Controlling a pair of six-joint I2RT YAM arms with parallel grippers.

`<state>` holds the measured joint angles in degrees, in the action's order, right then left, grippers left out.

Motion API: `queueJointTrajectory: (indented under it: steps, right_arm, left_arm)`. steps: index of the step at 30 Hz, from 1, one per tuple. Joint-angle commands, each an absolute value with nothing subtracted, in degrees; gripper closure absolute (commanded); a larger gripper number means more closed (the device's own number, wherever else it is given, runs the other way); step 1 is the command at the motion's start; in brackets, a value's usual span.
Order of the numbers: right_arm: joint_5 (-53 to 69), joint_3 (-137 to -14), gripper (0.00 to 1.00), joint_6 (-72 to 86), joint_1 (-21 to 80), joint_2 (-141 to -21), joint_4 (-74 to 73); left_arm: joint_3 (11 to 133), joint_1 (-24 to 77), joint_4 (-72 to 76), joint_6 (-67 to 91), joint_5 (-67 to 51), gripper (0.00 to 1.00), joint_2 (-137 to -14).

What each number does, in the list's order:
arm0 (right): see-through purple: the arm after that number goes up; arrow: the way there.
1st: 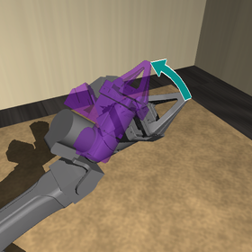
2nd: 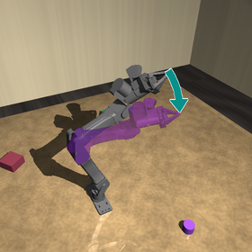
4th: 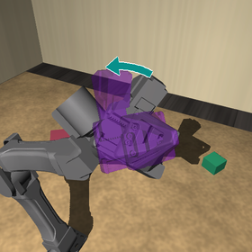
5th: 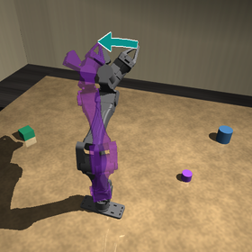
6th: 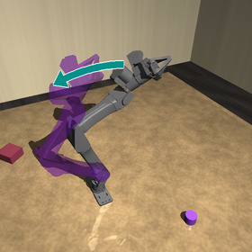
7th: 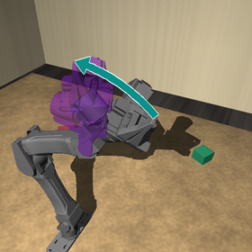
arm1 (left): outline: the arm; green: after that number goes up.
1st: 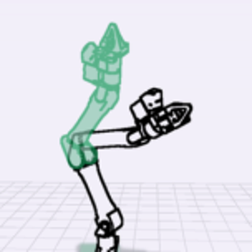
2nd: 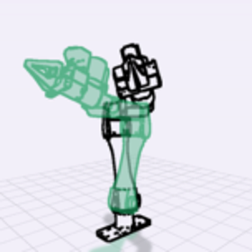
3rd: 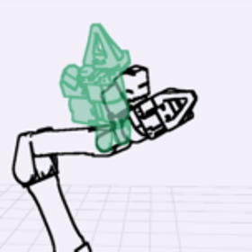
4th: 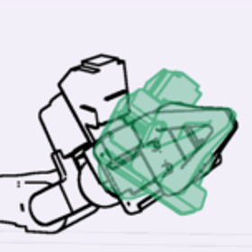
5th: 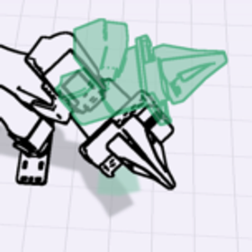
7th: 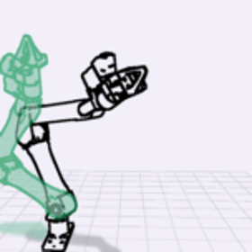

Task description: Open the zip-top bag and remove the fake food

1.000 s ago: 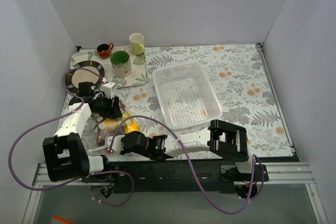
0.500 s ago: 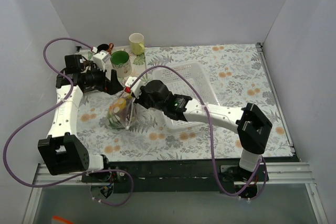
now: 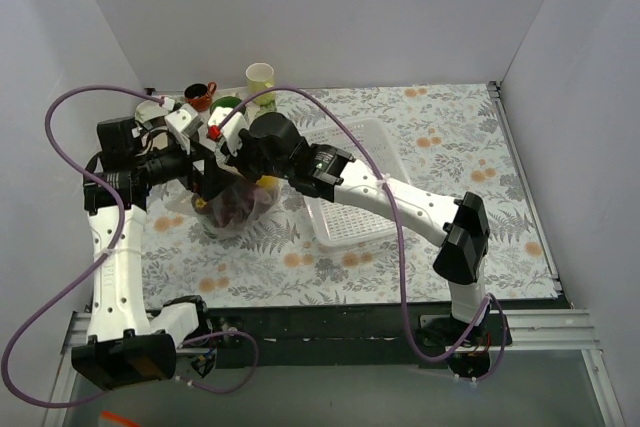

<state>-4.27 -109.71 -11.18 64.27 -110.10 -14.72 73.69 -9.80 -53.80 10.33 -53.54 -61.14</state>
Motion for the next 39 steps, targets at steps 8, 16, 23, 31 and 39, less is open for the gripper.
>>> queueJointTrajectory:
  steps: [8,16,23,31,39]
  right_arm:
    - [-1.1,-110.9,0.99,-7.9,60.6,-109.4,-18.5]
    - [1.8,-107.9,0.99,-6.8,59.9,-108.0,-17.2]
    - [1.8,-107.1,0.99,-6.4,59.2,-107.8,-17.7]
    - [3.8,-106.5,0.99,-5.7,58.5,-107.3,-17.9]
    - [6.1,-105.5,0.99,-5.1,57.7,-106.7,-18.2]
  left_arm:
    - [70.5,-8.7,-55.6,3.3,-53.0,0.03,-57.6]
    - [60.2,-8.6,-54.9,-4.6,-44.0,0.14,-54.1]
    - [58.2,-8.7,-57.6,-9.8,-45.8,0.29,-56.8]
    - [59.0,-8.7,-52.9,-8.5,-44.0,0.39,-59.1]
    - [56.7,-8.8,-44.7,-7.3,-38.0,0.19,-54.7]
